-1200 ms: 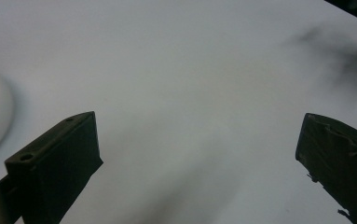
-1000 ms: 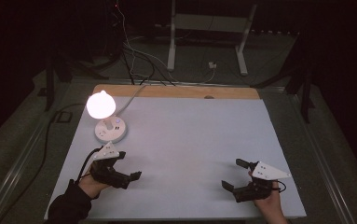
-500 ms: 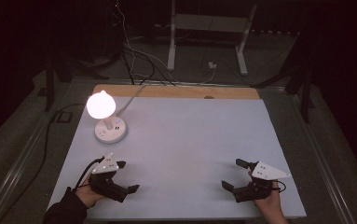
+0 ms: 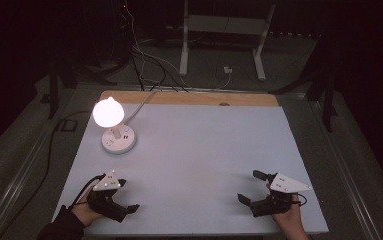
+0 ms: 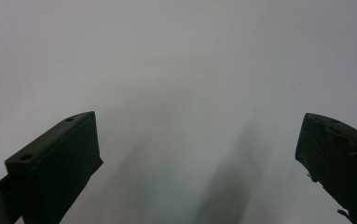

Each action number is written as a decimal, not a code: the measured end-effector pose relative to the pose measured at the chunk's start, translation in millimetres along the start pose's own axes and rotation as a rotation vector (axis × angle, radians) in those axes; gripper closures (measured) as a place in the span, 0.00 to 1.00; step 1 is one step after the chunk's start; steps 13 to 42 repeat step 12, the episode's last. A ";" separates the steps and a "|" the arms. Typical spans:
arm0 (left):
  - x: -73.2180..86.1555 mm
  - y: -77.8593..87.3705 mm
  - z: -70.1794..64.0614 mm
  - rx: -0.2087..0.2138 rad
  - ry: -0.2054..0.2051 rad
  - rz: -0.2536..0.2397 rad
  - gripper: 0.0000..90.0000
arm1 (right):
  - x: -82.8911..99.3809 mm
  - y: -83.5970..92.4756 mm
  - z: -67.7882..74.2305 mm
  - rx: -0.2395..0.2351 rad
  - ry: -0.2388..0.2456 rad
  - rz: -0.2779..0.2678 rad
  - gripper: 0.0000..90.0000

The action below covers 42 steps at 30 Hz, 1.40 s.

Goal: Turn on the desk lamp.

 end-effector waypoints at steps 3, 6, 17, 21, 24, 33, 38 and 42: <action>0.8 -2.6 -1.4 -0.003 -0.013 0.014 0.00 | 0.1 0.4 -0.4 0.001 0.000 0.000 0.00; 0.1 -3.1 -3.9 -0.011 -0.027 0.017 0.00 | 0.0 0.4 -0.6 0.000 -0.002 -0.002 0.00; -1.5 -1.5 -3.7 -0.021 -0.031 0.012 0.00 | 0.0 -0.1 -0.5 -0.002 -0.001 -0.002 0.00; -1.5 -1.5 -3.7 -0.021 -0.031 0.012 0.00 | 0.0 -0.1 -0.5 -0.002 -0.001 -0.002 0.00; -1.5 -1.5 -3.7 -0.021 -0.031 0.012 0.00 | 0.0 -0.1 -0.5 -0.002 -0.001 -0.002 0.00; -1.5 -1.5 -3.7 -0.021 -0.031 0.012 0.00 | 0.0 -0.1 -0.5 -0.002 -0.001 -0.002 0.00; -1.5 -1.5 -3.7 -0.021 -0.031 0.012 0.00 | 0.0 -0.1 -0.5 -0.002 -0.001 -0.002 0.00; -1.5 -1.5 -3.7 -0.021 -0.031 0.012 0.00 | 0.0 -0.1 -0.5 -0.002 -0.001 -0.002 0.00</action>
Point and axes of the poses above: each handheld gripper's, and its own axes: y roughly backward along the jaws, x roughly out of its underside, z roughly to its left, the point moved 6 cm from there along -y, roughly forward along the jaws, and after that the axes turned 13 degrees about y, right-handed, at the moved point
